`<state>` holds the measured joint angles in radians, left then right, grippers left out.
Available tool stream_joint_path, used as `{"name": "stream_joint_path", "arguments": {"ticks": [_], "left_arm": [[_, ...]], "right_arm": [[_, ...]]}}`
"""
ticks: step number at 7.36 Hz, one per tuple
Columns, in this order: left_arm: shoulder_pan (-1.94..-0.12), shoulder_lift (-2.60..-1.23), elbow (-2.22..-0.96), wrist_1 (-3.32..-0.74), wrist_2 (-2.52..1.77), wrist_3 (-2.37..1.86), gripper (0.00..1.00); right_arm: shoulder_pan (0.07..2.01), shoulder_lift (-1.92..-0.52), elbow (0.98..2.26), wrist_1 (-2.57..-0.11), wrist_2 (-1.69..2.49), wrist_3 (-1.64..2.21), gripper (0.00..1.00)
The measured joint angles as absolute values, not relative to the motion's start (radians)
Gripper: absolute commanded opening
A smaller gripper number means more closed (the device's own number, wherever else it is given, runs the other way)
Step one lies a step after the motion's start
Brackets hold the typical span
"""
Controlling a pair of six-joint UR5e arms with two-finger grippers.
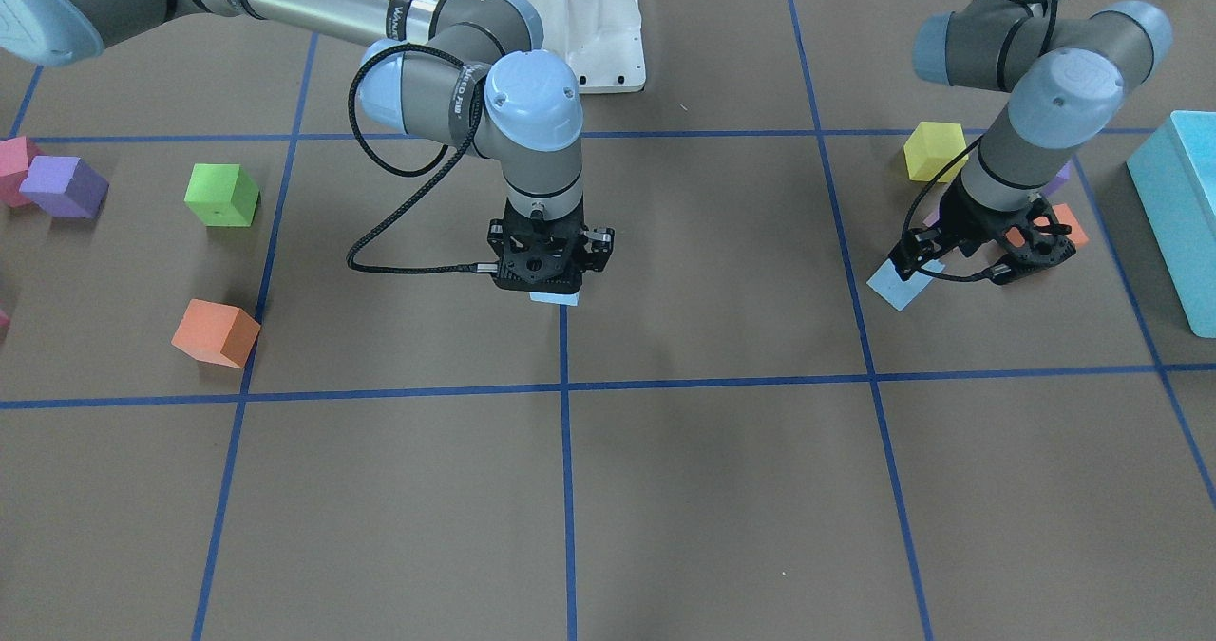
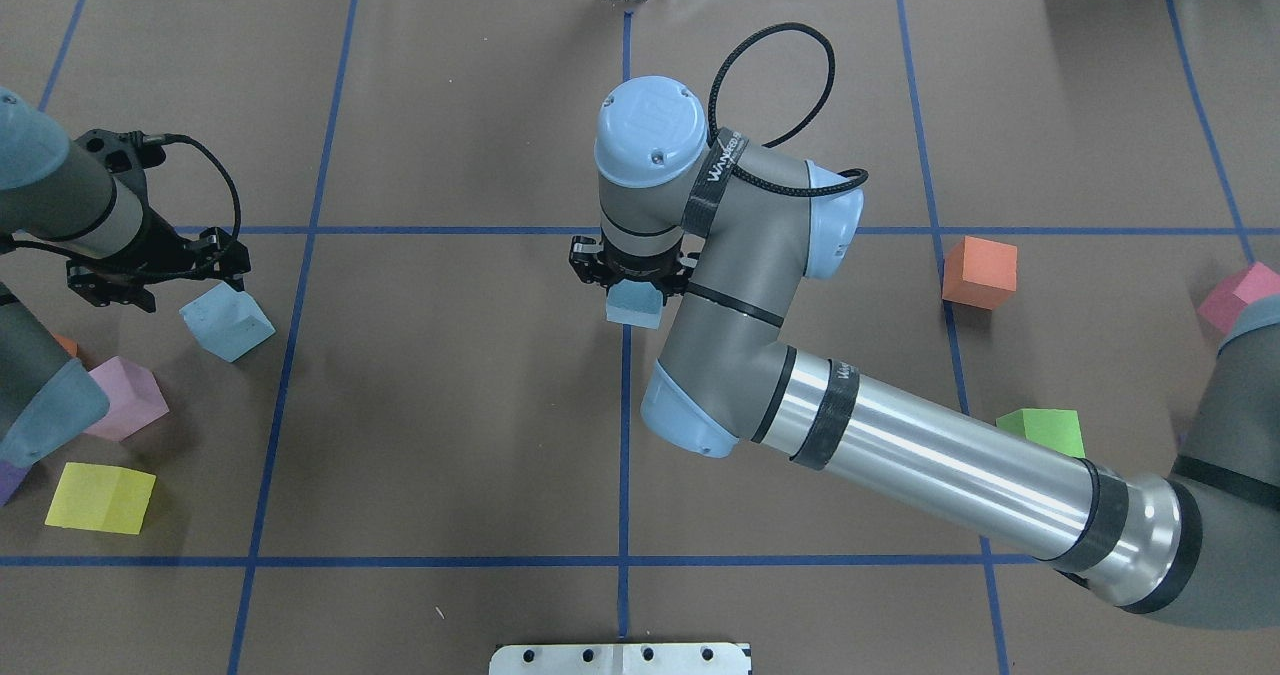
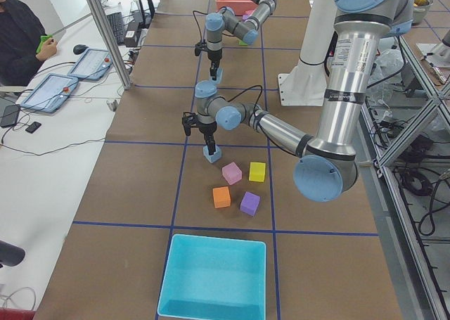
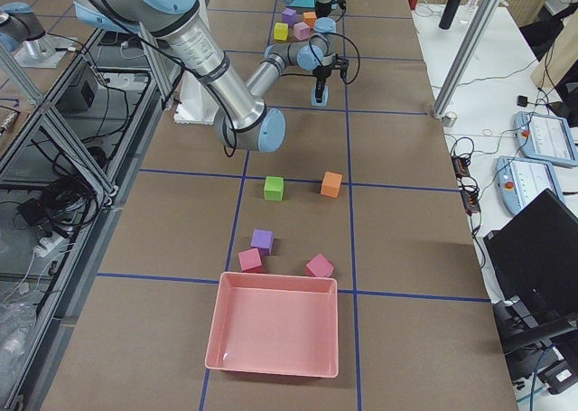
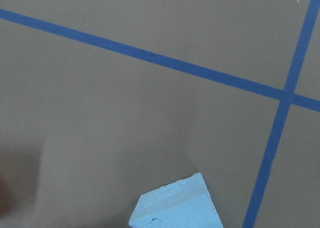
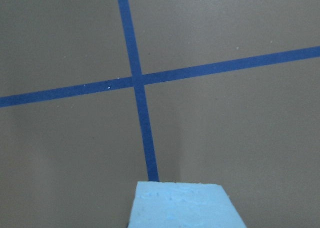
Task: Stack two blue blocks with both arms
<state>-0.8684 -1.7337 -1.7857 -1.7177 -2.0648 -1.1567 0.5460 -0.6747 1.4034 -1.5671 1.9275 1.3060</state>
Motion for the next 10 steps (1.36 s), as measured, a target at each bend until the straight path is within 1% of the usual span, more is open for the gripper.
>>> {"name": "stream_joint_path", "arguments": {"ticks": [3,7,8,9,10], "left_arm": [[-0.865,-1.736,-1.755,-1.729,-2.07,-1.16,0.98],[-0.859,-1.733,-1.751,-1.774,-2.078,-1.239,0.98],[-0.858,-1.73,-1.747,-1.778,-2.077,-1.245,0.98],[-0.857,-1.727,-1.744,-1.78,-2.077,-1.247,0.98],[-0.857,-1.726,-1.743,-1.781,-2.077,-1.248,0.98]], "right_arm": [[0.526,-0.673,1.397,-1.565,1.905,1.271,0.61],[0.523,-0.675,1.396,-1.566,1.9,1.242,0.61],[0.523,-0.675,1.396,-1.566,1.898,1.232,0.72],[0.522,-0.677,1.395,-1.566,1.892,1.219,0.87],[0.519,-0.679,1.395,-1.566,1.885,1.21,0.99]]}}
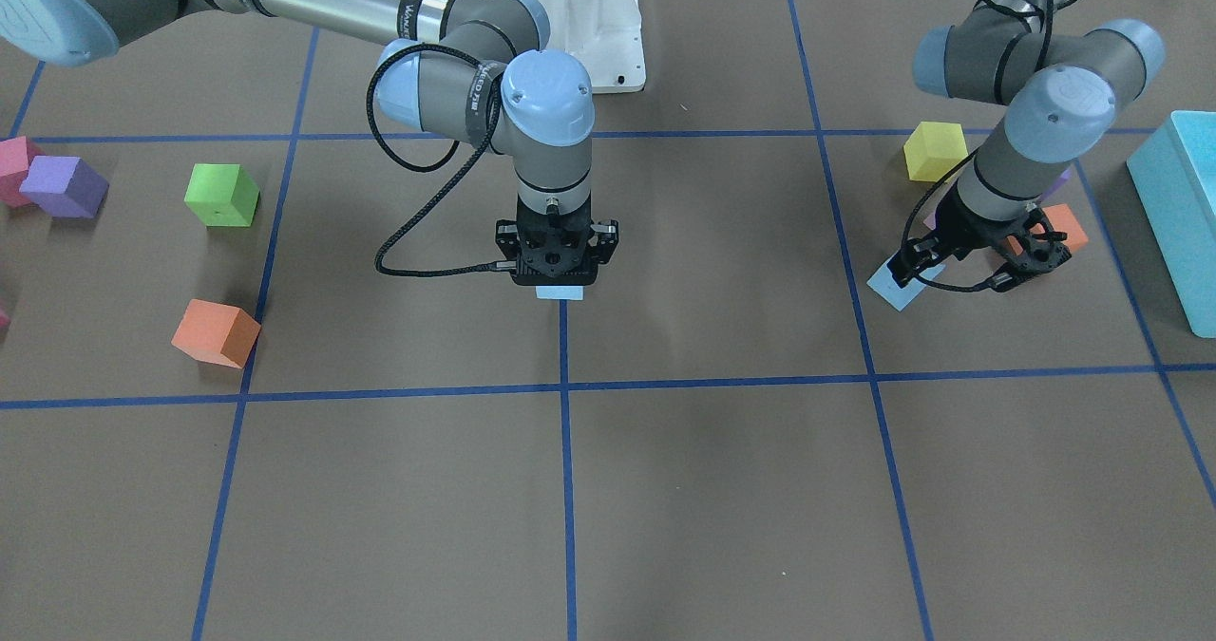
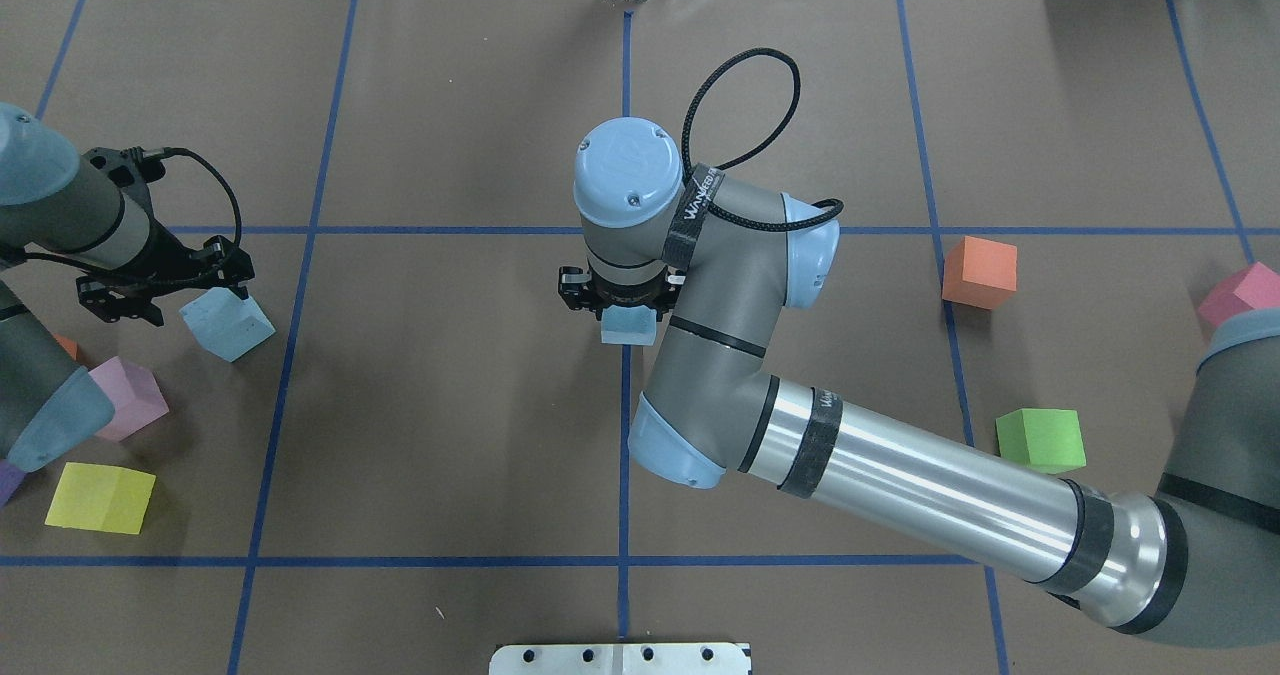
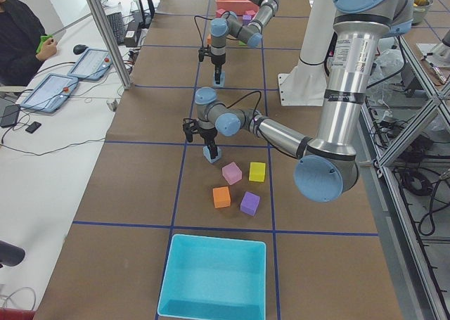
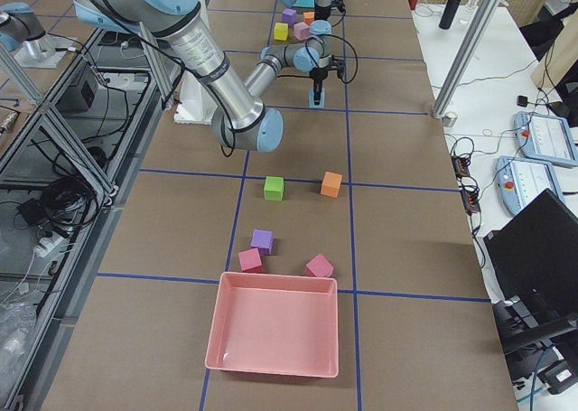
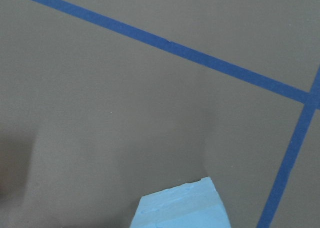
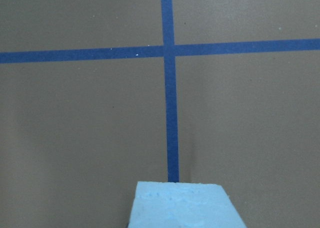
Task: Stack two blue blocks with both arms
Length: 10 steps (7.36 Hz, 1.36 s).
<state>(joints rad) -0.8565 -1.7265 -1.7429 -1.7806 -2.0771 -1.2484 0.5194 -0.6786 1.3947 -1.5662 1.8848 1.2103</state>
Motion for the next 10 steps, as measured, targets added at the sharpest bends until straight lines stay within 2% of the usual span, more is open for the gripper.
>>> {"name": "stream_joint_path", "arguments": {"ticks": [5,10], "left_arm": [[-0.851,-1.727,-1.734,-1.782,-2.079,-1.252,0.98],[-0.813,-1.73,-1.655,-1.946,-2.077,-1.34,0.95]], "right_arm": [[0.52,-0.679,1.413,-1.572,1.875,1.189,1.0],[0.686,-0.722,1.579,-1.763,1.989,1.001,1.0]]}}
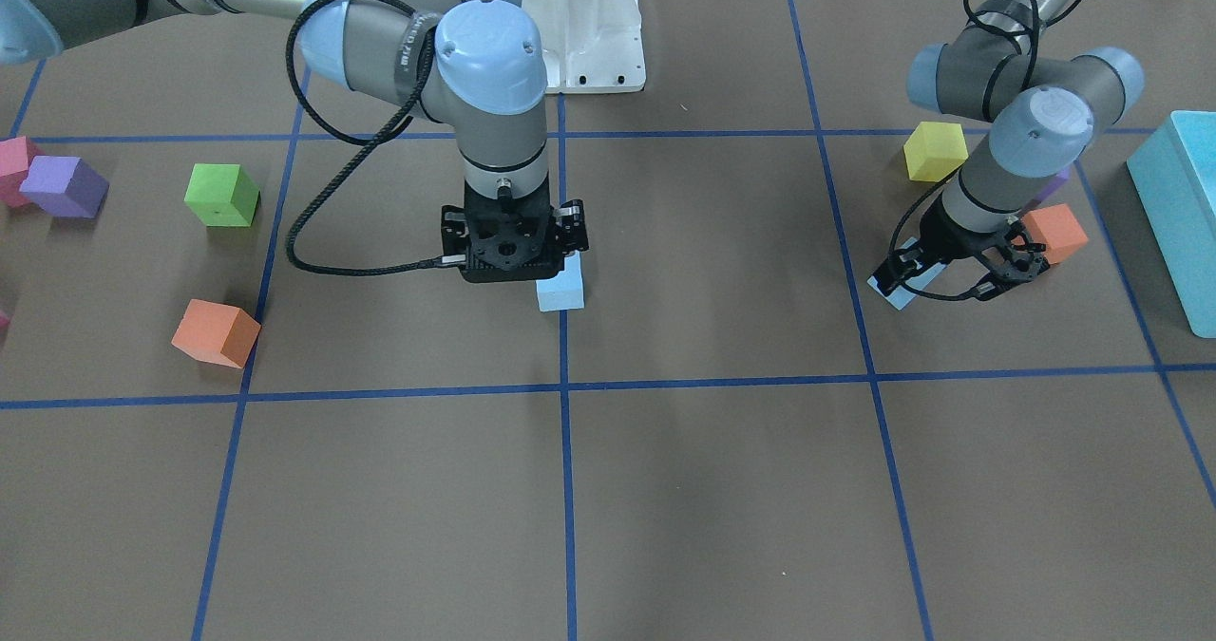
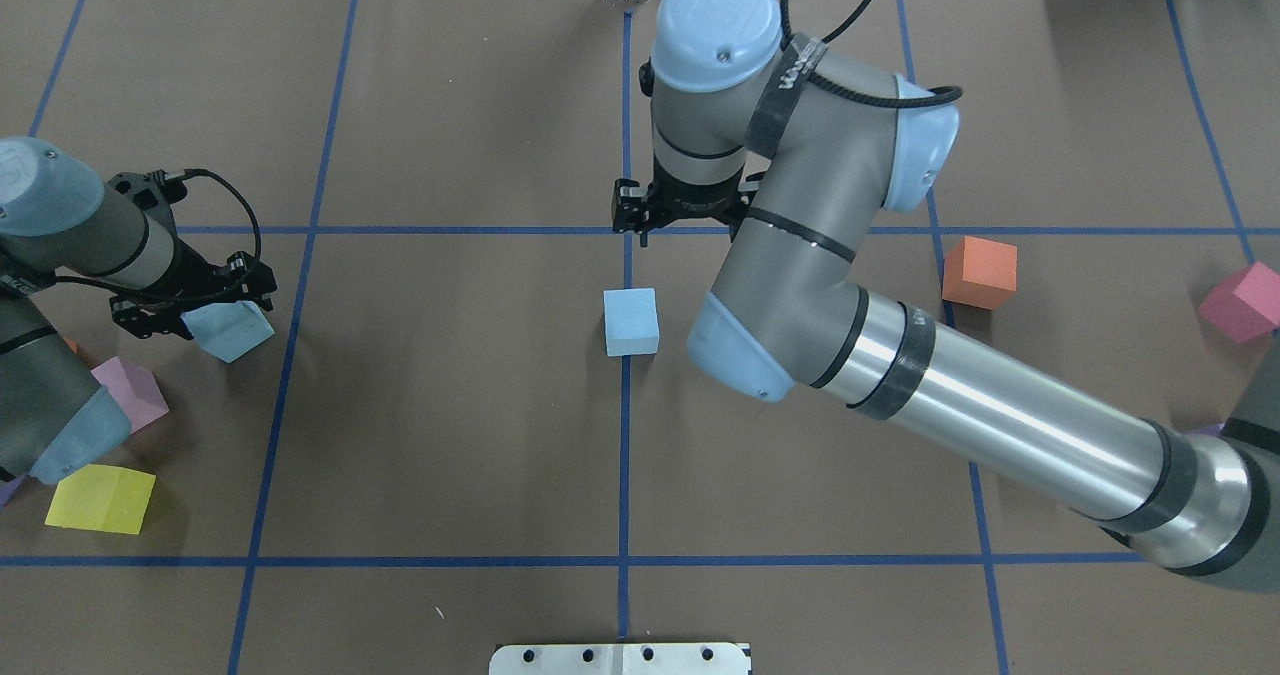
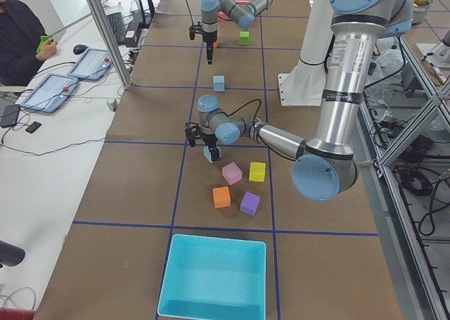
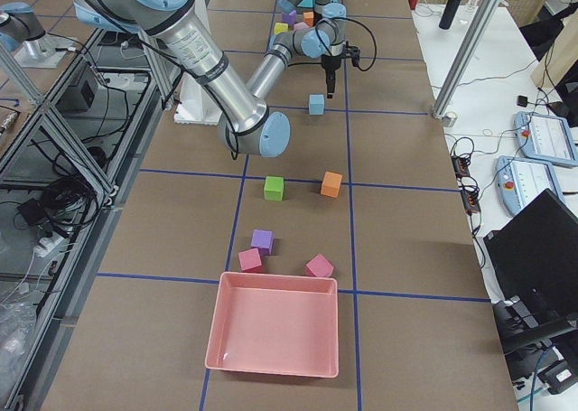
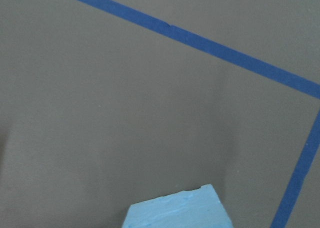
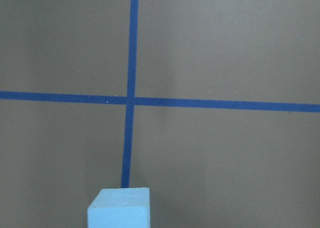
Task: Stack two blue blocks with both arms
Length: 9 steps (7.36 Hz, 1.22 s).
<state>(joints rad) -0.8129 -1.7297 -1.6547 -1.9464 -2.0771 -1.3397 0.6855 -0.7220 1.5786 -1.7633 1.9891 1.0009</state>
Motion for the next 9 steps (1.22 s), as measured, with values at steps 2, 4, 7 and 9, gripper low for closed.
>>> {"name": "stream_joint_path", "arguments": {"ticks": [2,4,7,9], "left_arm": [[-0.805,-1.73,-1.652,-1.956,-2.077,-1.343,0.72],[-0.804,-1.733,-1.657,-1.954,-2.077,-1.339,0.6],[-0.804,-1.745,-1.679,-1.925,-2.083,-1.331,0.58],[-0.802,-1.831,-1.724,-1.78,-2.101,-1.298,0.58]], "right_arm": [[0.791,-0.795,1.637,-1.777,2.076,0.899,1.0],[0.949,-0.903,1.688,-1.78,2.209,0.749,1.0],[1.153,-1.024,1.709,-1.851,2.285,0.446,1.0],[1.253,-1.04,1.697,-1.95,2.288,0.282,1.0]]}}
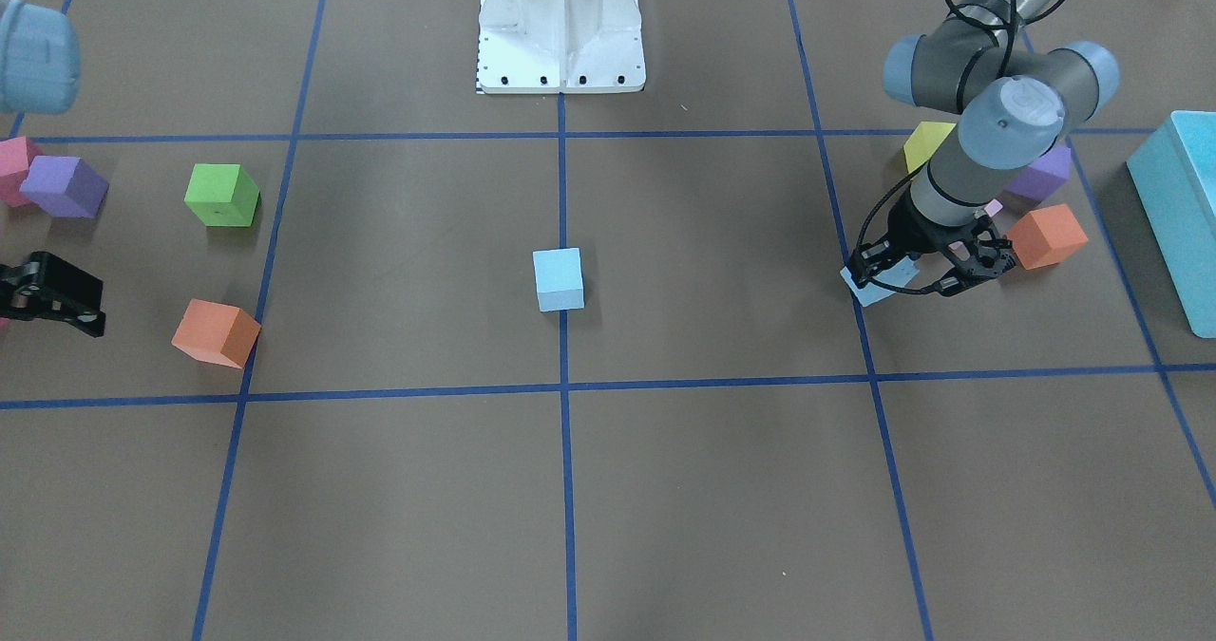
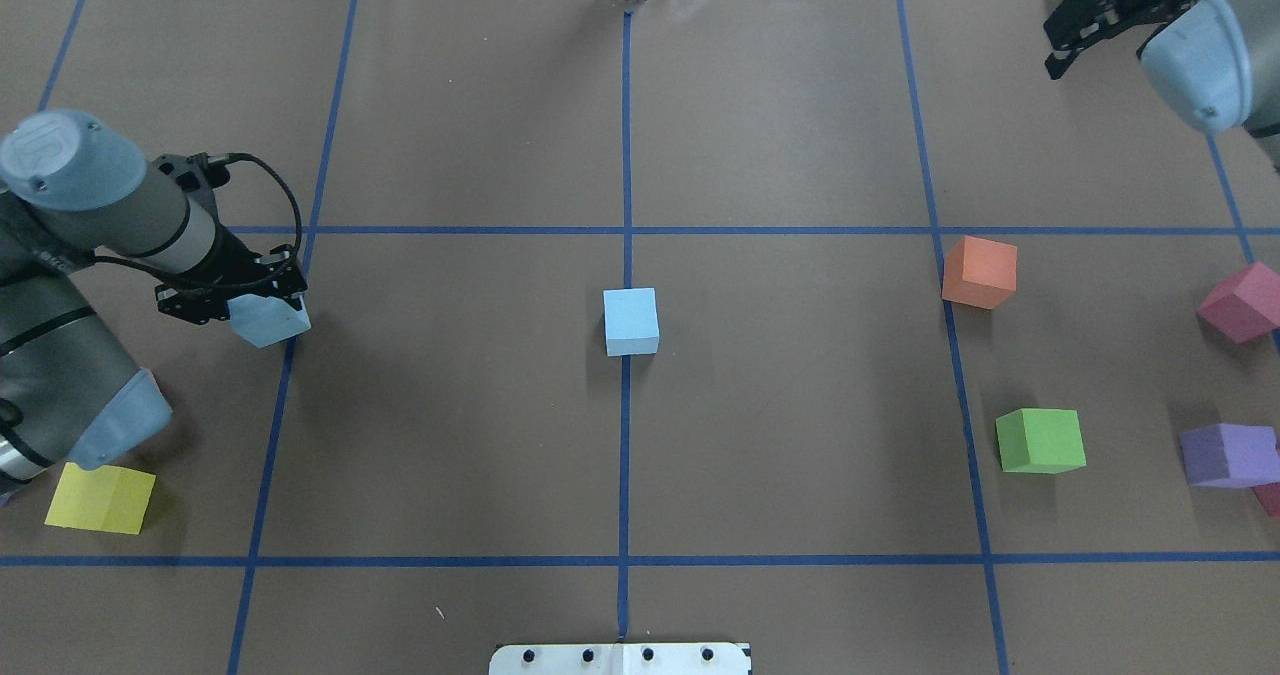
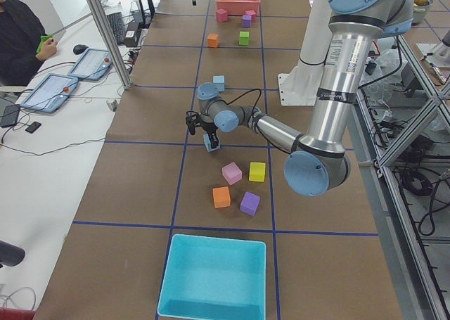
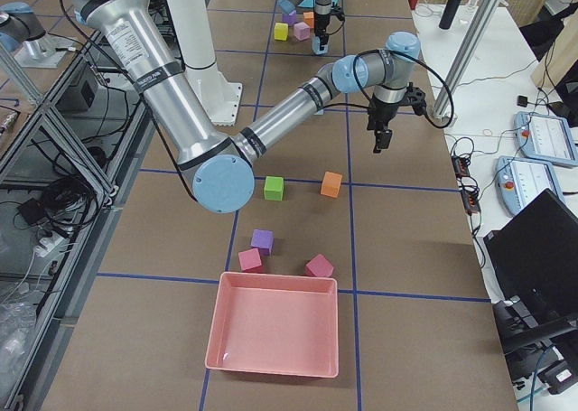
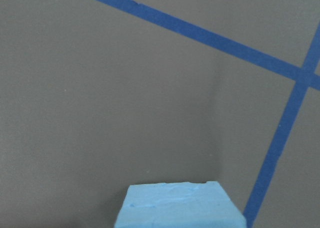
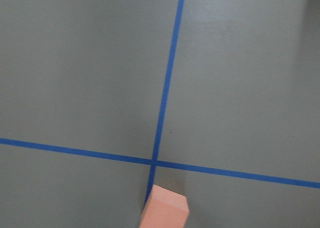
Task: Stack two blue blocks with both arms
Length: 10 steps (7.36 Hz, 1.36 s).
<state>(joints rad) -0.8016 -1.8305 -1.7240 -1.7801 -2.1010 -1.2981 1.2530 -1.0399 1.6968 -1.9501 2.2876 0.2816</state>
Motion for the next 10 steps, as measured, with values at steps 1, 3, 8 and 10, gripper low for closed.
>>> {"name": "stream_joint_path", "arguments": {"ticks": [1,3,8,10], "left_arm": [[-0.801,-1.914,-1.75,-1.646,-2.102,-1.257,0.58],[-0.789,-2.099,-1.784,-1.417,-2.074,-1.172,0.58],[-0.615,-2.388,-1.699,-1.346,-1.9,-1.187,0.58],[-0.566,-2.488,-1.59,-1.357,-1.863,-1.239,0.58]], "right_arm": [[1.293,-1.052,1.679,-1.971,2.288,0.215,1.0],[1.355,-1.095,1.645,-1.981,2.287,0.104,1.0],[1.487,-1.203,1.553,-1.971,2.276,-0.122,1.0],[1.513,-1.245,1.537,-1.959,2.275,-0.181,1.0]]}}
